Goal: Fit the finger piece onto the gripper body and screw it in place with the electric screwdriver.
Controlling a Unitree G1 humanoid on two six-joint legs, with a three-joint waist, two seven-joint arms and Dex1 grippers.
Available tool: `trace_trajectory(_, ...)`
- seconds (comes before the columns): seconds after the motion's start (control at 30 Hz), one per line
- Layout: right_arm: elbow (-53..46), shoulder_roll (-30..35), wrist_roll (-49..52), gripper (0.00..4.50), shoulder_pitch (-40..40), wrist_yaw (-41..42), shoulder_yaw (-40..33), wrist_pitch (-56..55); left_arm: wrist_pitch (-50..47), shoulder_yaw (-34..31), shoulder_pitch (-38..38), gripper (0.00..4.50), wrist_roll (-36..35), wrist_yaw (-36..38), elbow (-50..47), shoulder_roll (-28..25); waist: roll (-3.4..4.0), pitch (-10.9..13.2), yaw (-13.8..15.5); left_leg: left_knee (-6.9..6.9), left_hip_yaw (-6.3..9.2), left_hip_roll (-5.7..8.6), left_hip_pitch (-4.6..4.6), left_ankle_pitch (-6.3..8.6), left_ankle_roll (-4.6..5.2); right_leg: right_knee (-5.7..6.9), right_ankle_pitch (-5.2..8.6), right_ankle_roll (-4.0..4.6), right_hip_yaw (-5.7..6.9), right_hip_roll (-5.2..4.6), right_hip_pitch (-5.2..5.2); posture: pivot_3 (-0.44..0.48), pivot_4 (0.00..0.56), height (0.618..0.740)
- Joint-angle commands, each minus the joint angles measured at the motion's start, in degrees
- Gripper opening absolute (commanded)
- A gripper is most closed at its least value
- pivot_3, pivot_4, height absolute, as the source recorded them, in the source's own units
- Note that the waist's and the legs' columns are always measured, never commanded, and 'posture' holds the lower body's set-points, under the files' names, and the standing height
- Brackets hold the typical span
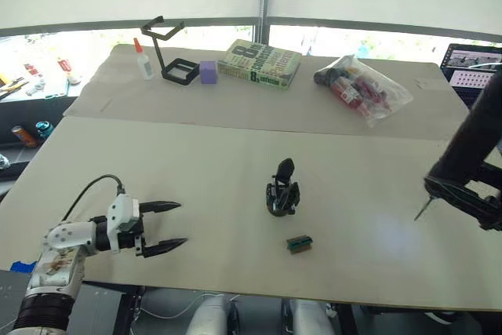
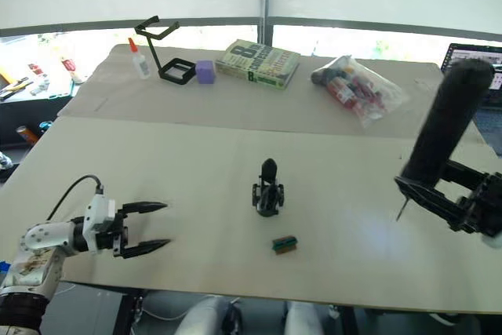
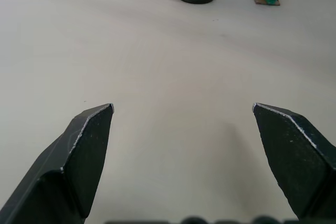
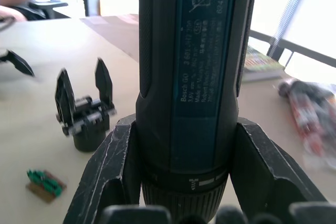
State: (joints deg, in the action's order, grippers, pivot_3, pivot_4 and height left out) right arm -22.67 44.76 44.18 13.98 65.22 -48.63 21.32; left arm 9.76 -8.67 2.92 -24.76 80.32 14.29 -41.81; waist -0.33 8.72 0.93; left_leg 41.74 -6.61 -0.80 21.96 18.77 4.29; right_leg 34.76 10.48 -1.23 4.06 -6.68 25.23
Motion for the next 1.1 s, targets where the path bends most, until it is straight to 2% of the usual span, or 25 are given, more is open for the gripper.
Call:
trace_trajectory(0.03, -2.16, 0.0, 1.2, 1.93, -0.91, 0.12, -1.95, -3.63, 0.39, -0.52, -0.16, 4.49, -1.59, 0.77, -2.8, 0.21, 0.07, 0.03, -0.38, 0.0, -0.02, 0.0, -0.02, 0.0, 0.0, 0.01, 0.0, 0.0, -0.06, 0.0, 0.01, 0.0, 0.15, 0.74)
trace_trajectory(0.23, -9.73, -0.55, 5.88, 1.93, -5.68, -4.41, 5.65, -1.48, -3.2, 4.72, 0.71, 4.49, -1.68, -1.53, -12.91, 4.13, 0.1, 0.03, -0.45, -0.02, -0.02, -0.04, -0.21, 0.0, -0.01, 0.13, 0.01, 0.02, -0.19, 0.05, -0.03, 0.0, 0.15, 0.74)
trace_trajectory(0.43, -18.44, -3.18, 9.32, 1.93, -9.79, -9.71, 18.62, -0.29, -7.63, 14.98, 1.24, 4.49, 3.27, -5.78, -20.6, 8.06, 0.08, 0.04, -0.13, -0.04, 0.01, -0.02, -0.14, -0.09, -0.18, 0.11, 0.0, 0.03, -0.16, 0.15, -0.03, 0.0, 0.15, 0.74)
trace_trajectory(0.57, -20.61, -5.31, 8.42, 1.93, -10.45, -9.66, 26.07, -1.09, -8.8, 21.1, 3.04, 4.49, 8.43, -10.78, -20.22, 12.6, 0.07, 0.04, 0.11, 0.0, 0.0, 0.06, -0.04, -0.04, -0.08, 0.01, 0.0, 0.02, -0.14, 0.14, -0.05, 0.0, 0.15, 0.74)
trace_trajectory(0.77, -17.55, -7.64, 1.7, 1.93, -12.39, -5.68, 35.3, -5.38, -9.91, 27.01, 4.94, 4.49, 12.0, -14.23, -17.99, 17.54, 0.05, 0.04, -0.16, 0.08, 0.01, 0.07, -0.07, -0.01, -0.01, 0.02, -0.02, -0.01, -0.16, 0.16, -0.09, 0.0, 0.15, 0.74)
trace_trajectory(1.1, -12.79, -11.15, -4.6, 1.93, -13.8, -2.91, 41.99, -11.38, -9.88, 29.85, 8.69, 4.49, 16.53, -18.06, -12.47, 20.14, 0.05, 0.03, 0.16, 0.1, 0.02, 0.08, -0.15, -0.01, 0.02, 0.1, -0.01, -0.01, -0.15, 0.19, -0.16, 0.0, 0.15, 0.74)
